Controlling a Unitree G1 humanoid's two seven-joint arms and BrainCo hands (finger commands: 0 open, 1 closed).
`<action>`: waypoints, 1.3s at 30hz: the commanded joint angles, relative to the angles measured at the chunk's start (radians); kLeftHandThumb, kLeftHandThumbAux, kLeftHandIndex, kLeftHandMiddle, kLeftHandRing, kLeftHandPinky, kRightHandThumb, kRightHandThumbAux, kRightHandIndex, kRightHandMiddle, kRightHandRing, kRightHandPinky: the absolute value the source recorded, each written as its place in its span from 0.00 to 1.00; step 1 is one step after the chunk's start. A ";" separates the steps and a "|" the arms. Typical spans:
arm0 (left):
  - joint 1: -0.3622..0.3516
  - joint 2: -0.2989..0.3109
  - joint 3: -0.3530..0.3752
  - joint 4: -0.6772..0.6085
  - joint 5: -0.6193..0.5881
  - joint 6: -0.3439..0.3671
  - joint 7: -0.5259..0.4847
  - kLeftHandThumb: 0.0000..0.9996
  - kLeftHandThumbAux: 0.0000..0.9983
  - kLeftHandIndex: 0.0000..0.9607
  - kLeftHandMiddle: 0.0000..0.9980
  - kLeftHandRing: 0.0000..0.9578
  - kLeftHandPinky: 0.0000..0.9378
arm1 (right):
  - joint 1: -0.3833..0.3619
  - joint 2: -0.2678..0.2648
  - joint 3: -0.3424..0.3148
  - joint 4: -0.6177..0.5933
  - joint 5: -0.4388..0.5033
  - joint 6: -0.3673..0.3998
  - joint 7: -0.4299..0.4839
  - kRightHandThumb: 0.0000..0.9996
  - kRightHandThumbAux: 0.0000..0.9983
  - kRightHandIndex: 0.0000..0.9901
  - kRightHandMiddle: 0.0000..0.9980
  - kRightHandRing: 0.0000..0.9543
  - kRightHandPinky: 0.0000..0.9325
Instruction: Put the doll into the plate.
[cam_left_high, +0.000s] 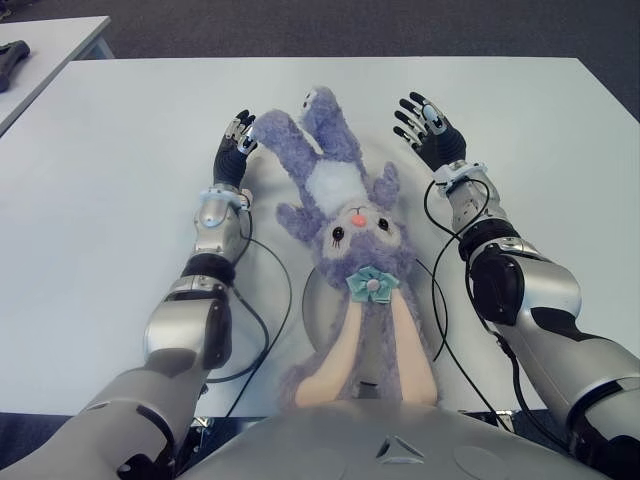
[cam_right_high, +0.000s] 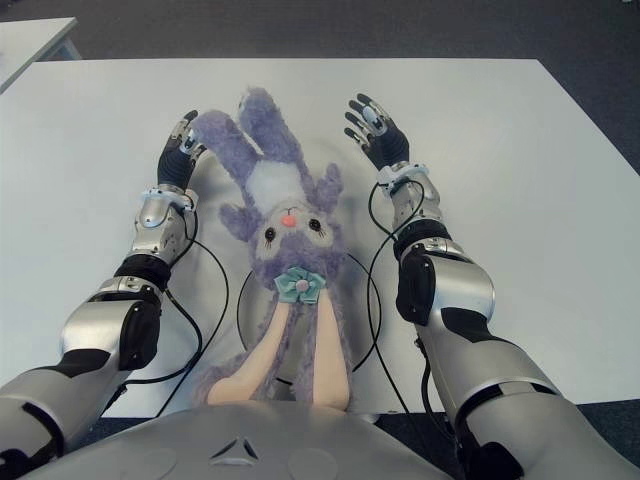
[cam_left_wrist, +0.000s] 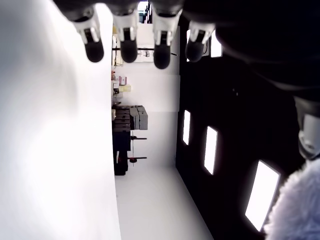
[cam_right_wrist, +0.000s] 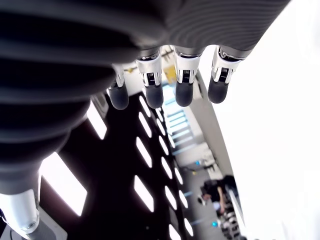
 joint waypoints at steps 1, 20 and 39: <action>0.053 -0.012 0.018 0.104 -0.006 0.043 0.012 0.00 0.43 0.08 0.09 0.03 0.00 | 0.036 0.059 0.015 0.040 -0.039 -0.003 -0.094 0.00 0.61 0.10 0.09 0.06 0.04; 0.126 -0.040 0.053 0.221 0.025 -0.039 0.169 0.00 0.49 0.05 0.09 0.03 0.00 | 0.101 0.194 -0.047 0.067 -0.047 0.037 -0.364 0.00 0.64 0.11 0.12 0.10 0.11; 0.223 -0.037 0.092 0.246 0.005 -0.038 0.123 0.00 0.58 0.07 0.09 0.06 0.03 | 0.179 0.336 -0.108 0.061 0.005 0.009 -0.339 0.00 0.63 0.13 0.15 0.13 0.14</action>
